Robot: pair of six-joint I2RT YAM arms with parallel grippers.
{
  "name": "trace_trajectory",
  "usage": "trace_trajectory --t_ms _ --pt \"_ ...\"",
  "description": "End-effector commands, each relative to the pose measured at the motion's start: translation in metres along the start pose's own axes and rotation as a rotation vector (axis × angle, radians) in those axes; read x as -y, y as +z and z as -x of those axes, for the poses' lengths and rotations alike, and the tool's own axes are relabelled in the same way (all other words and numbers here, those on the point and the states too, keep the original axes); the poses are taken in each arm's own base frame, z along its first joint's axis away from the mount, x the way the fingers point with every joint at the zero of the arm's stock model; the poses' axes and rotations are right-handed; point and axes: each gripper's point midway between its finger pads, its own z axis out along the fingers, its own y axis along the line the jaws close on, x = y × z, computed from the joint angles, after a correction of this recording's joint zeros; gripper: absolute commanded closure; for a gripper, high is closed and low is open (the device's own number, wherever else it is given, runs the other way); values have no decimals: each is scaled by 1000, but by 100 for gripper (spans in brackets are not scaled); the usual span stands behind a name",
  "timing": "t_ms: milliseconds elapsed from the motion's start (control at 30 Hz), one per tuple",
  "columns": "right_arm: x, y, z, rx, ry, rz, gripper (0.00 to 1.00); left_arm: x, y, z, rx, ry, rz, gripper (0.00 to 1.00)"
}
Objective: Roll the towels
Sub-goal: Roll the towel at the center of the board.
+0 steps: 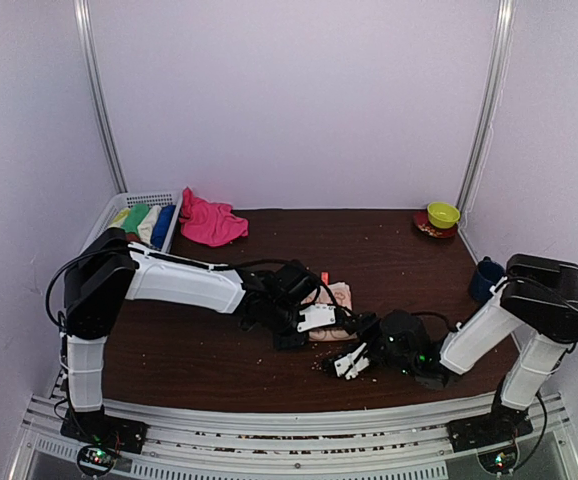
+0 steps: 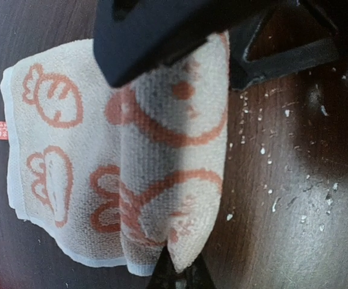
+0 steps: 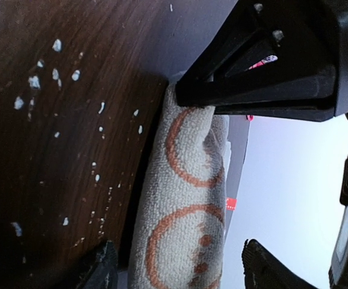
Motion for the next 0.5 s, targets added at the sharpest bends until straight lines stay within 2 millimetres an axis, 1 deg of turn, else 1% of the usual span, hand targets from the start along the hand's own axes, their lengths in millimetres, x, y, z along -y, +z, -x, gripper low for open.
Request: trace_trajectory --t_ms 0,100,200,233,467 --pt "4 7 -17 -126 37 -37 33 18 11 -17 -56 -10 -78 100" --pt "2 9 -17 -133 40 -27 39 18 10 -19 -58 -6 -80 100" --pt "1 13 -18 -148 59 -9 52 19 10 -20 -58 -4 -81 100" --pt "0 14 -18 -152 65 -5 55 19 9 -19 -57 -2 -82 100" --pt "-7 17 -20 -165 61 29 62 20 6 -19 -50 5 -86 100"
